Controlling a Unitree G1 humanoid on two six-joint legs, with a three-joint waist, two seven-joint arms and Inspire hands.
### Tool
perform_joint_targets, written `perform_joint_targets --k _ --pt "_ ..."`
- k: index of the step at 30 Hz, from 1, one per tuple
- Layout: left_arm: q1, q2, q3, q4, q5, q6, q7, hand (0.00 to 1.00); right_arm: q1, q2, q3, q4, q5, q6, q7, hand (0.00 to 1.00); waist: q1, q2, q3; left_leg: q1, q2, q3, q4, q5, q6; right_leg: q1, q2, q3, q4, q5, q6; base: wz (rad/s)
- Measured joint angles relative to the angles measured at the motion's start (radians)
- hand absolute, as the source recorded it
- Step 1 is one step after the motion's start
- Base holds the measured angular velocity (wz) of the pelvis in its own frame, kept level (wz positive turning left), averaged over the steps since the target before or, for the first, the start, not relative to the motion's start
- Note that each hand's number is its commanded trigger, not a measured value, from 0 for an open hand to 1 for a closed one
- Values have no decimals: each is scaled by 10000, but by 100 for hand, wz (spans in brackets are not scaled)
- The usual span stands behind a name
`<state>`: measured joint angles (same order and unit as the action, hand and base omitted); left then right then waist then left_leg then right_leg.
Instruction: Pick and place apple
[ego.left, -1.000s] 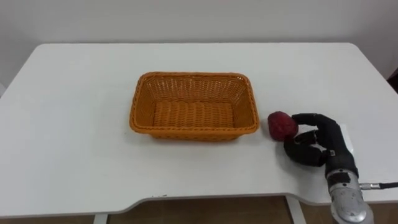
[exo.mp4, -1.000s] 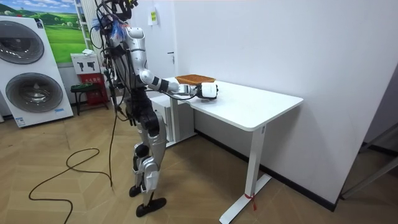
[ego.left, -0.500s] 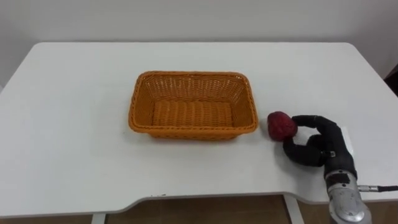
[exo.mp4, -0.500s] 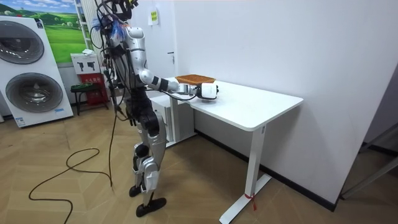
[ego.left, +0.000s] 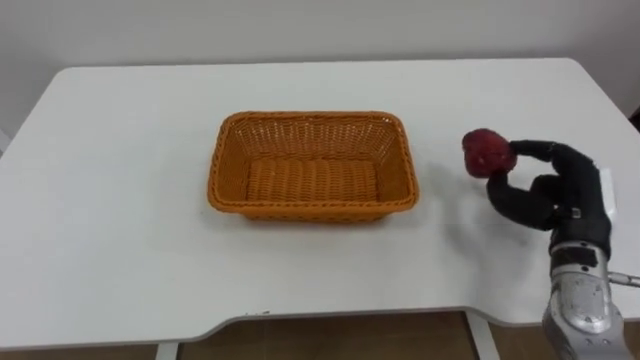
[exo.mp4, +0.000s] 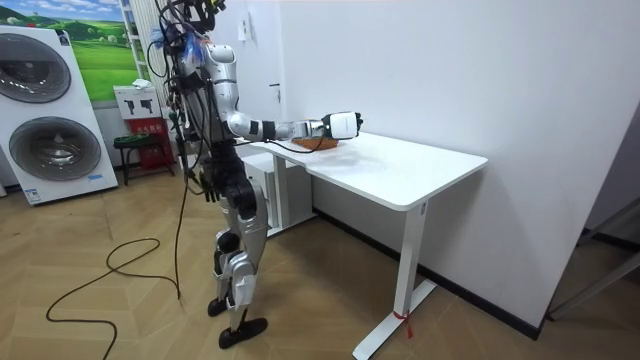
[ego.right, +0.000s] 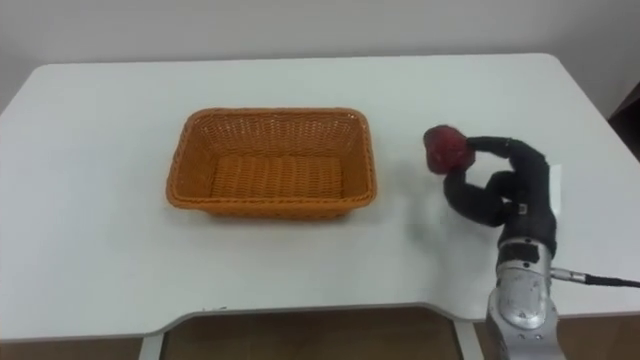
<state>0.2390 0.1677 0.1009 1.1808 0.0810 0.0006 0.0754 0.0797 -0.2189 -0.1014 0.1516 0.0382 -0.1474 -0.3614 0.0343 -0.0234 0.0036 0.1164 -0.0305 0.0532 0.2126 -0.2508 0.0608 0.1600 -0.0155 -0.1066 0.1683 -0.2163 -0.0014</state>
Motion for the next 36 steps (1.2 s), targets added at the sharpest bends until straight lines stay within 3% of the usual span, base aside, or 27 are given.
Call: perform_joint_targets --k 9,15,21,25,32,33,34,35,36 --pt "-157 12 -49 -43 7 -25 107 0 -6 -112 88 -1177 -135 163 -86 100 20 -61 -37 -30 1 25 7 10 -3 -23 -3 -23 9 0 0 0" --pt "-122 24 -374 1 9 -58 102 0 -35 -200 654 -1547 -805 138 -219 100 56 -111 -53 -25 1 17 14 18 -6 35 -2 -19 9 1 -1 0" --pt "-128 17 -456 6 6 -57 95 0 -39 -197 1241 -1827 -887 142 212 100 325 -96 -5 -6 8 57 80 19 -6 4 3 36 15 3 -6 -1" --pt "-118 19 -477 116 -22 -41 90 0 -183 -199 1599 -2065 -899 148 617 100 514 -93 88 -14 11 71 101 19 -6 -37 12 85 27 7 -11 0" --pt "-142 17 -487 210 4 11 89 0 -649 -199 1980 -2125 -2123 154 1219 99 536 -93 76 -214 11 29 101 19 -8 -193 26 112 59 16 -19 0" --pt "-147 18 -489 209 5 10 89 0 -658 -199 1985 -2124 -2229 154 1255 58 536 -84 69 -210 10 28 101 19 -8 -188 27 133 56 16 -19 0" --pt "-145 18 -522 209 5 11 90 0 -664 -197 1998 -2125 -2456 154 1307 7 536 -74 56 -206 5 28 100 19 -8 -180 26 168 42 16 -19 0" --pt "-137 21 -610 210 6 11 92 0 -666 -196 1999 -2124 -2602 154 1361 0 536 -67 53 -208 1 28 98 20 -7 -180 25 195 28 16 -19 0" --pt "-143 22 -669 208 7 11 94 0 -665 -196 2002 -2124 -2659 155 1370 0 533 -63 53 -208 -1 28 97 20 -7 -180 25 205 20 17 -19 0"
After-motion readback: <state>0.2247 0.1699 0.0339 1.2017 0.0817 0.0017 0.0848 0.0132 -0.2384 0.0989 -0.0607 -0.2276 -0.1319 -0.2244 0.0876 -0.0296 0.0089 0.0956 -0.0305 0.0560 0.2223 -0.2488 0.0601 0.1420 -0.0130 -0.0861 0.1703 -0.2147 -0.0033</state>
